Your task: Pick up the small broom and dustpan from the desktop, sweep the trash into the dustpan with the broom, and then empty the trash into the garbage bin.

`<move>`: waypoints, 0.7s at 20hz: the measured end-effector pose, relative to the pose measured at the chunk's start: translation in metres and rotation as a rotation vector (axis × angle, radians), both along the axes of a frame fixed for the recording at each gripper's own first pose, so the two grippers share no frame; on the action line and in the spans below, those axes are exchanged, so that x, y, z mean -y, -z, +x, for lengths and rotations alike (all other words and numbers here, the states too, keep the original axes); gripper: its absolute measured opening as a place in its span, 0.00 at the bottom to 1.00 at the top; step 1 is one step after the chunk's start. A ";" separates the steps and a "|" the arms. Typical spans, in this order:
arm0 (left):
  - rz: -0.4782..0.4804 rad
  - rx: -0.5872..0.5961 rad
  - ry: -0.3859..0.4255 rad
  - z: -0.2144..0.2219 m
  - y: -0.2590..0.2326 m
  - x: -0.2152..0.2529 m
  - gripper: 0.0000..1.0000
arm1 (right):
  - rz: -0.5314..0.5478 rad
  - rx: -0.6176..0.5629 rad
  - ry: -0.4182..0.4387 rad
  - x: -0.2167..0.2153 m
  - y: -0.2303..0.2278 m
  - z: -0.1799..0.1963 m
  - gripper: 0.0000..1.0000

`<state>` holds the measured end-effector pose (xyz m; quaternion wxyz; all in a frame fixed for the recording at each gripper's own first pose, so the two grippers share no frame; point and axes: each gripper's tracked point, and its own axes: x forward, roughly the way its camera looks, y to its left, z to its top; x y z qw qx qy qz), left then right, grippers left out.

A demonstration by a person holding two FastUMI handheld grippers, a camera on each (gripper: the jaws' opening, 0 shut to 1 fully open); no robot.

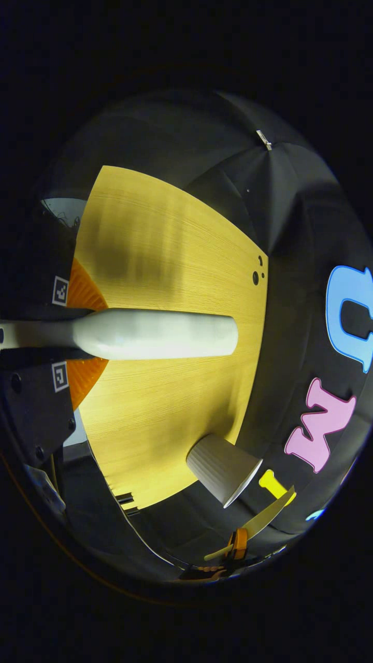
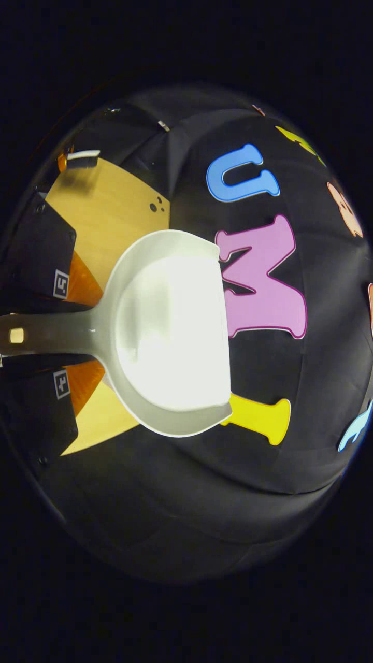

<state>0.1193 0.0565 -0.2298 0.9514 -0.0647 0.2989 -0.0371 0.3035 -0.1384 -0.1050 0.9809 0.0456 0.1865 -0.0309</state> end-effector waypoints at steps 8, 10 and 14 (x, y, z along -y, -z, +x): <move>0.031 -0.003 0.036 0.010 0.017 0.009 0.25 | 0.119 -0.103 -0.130 -0.043 0.068 0.018 0.35; 0.036 -0.006 0.038 0.015 0.020 0.009 0.25 | 0.121 -0.145 -0.150 -0.060 0.097 0.017 0.30; 0.068 -0.031 0.032 0.031 0.028 0.005 0.23 | 0.133 -0.233 -0.184 -0.092 0.150 0.004 0.30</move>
